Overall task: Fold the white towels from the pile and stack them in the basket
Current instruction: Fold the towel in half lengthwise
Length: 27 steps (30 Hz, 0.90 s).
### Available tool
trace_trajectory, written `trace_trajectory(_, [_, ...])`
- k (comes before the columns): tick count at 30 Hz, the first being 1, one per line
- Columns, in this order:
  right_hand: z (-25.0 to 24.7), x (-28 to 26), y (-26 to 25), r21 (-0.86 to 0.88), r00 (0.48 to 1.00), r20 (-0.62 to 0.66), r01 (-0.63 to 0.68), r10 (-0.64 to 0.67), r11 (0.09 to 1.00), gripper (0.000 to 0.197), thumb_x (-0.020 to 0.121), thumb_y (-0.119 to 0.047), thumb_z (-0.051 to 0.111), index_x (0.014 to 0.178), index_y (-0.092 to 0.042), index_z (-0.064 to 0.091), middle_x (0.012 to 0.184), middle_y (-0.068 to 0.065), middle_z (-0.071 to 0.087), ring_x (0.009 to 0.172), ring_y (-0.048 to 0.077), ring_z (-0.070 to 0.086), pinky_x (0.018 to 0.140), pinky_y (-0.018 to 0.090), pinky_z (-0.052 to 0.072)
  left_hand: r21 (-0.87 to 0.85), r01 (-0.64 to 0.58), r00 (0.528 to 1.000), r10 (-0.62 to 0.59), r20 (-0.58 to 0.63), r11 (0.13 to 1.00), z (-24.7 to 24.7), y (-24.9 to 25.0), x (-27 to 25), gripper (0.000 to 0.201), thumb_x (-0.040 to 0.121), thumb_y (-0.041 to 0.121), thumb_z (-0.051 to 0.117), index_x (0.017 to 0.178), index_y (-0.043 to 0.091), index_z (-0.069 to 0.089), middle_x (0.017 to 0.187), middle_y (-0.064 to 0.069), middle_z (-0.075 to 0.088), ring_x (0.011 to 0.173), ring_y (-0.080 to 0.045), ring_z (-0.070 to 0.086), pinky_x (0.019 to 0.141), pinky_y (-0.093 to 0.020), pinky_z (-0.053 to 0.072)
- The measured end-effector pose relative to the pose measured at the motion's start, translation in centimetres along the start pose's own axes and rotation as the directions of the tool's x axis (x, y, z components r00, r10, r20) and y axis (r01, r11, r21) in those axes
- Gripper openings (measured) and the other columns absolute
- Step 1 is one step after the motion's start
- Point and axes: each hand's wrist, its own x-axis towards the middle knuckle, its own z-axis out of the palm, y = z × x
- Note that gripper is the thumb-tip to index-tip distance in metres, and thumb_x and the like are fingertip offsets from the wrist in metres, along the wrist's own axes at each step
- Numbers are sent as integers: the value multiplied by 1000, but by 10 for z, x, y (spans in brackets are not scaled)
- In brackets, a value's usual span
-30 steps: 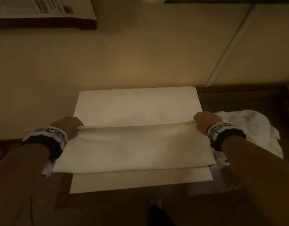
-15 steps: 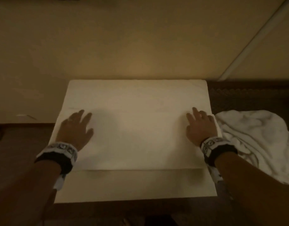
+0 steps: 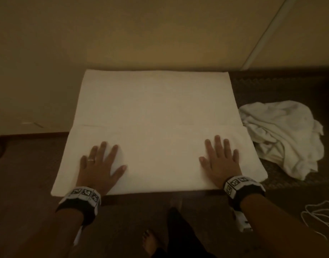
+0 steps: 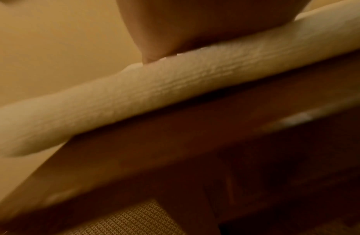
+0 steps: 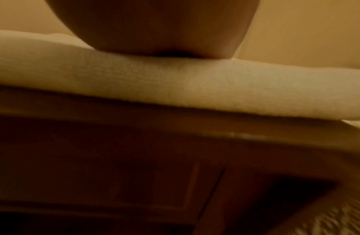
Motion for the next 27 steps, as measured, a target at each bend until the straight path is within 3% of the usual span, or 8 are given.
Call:
trace_trajectory(5, [0,-22,-40,52,993,-111,-26,31,998,68,95,-49,27,155,-23,6,162,10,-12,149,34,-6,118,57,8,-21,-57,998,56,-39,998,5,8,-28,88,80,84,13,153,36,24,153,-11,31,135,-37,33,111,-60,27])
trace_trajectory(9, [13,-17,-116,21,945,-68,322,-320,947,69,94,-60,21,154,-33,1,163,5,-14,149,31,-12,117,58,2,-36,-41,996,38,-83,999,21,18,-24,86,78,86,13,153,47,-2,164,-4,3,147,-39,9,114,-65,14])
trace_trajectory(12, [24,-15,-122,-1,924,-18,382,-382,924,68,92,-70,15,152,-42,-3,162,-1,-18,148,26,-17,118,56,-3,-70,16,994,-24,-106,997,30,15,-20,86,75,89,8,148,52,-18,164,1,-13,150,-35,-3,115,-64,6])
trace_trajectory(15, [21,-4,-71,-24,957,-50,285,-286,958,69,90,-74,8,150,-45,-10,161,-4,-22,148,24,-19,118,54,-4,-75,34,993,-42,-114,997,30,13,-19,86,74,90,9,147,53,-19,164,1,-13,150,-34,-3,114,-65,7])
trace_trajectory(18, [11,5,0,25,997,-78,16,-14,1000,73,89,-75,6,150,-42,-14,161,-2,-22,148,23,-17,119,51,-3,-75,36,993,-44,-106,997,28,14,-18,87,74,91,9,147,52,-18,164,1,-12,150,-33,-3,114,-65,7])
trace_trajectory(22, [-3,4,51,100,965,-29,-256,260,962,81,89,-73,9,155,-28,-7,162,2,-18,149,21,-13,119,53,1,-64,59,995,-64,-80,996,20,18,-17,88,74,90,11,150,51,-10,163,-1,-5,148,-35,3,114,-65,10])
trace_trajectory(24, [-7,4,44,66,965,-77,-245,250,967,78,93,-67,14,155,-23,-1,162,6,-13,149,25,-10,119,54,2,-57,71,994,-76,-80,996,12,22,-13,89,75,89,15,151,47,0,162,-5,5,146,-37,12,113,-65,14])
trace_trajectory(27, [-11,6,11,2,995,-95,8,-8,1000,71,94,-64,19,154,-30,2,163,6,-10,150,29,-5,119,52,5,-42,32,994,-36,-106,999,0,24,-2,90,77,87,18,154,40,8,162,-7,11,146,-38,15,116,-61,13])
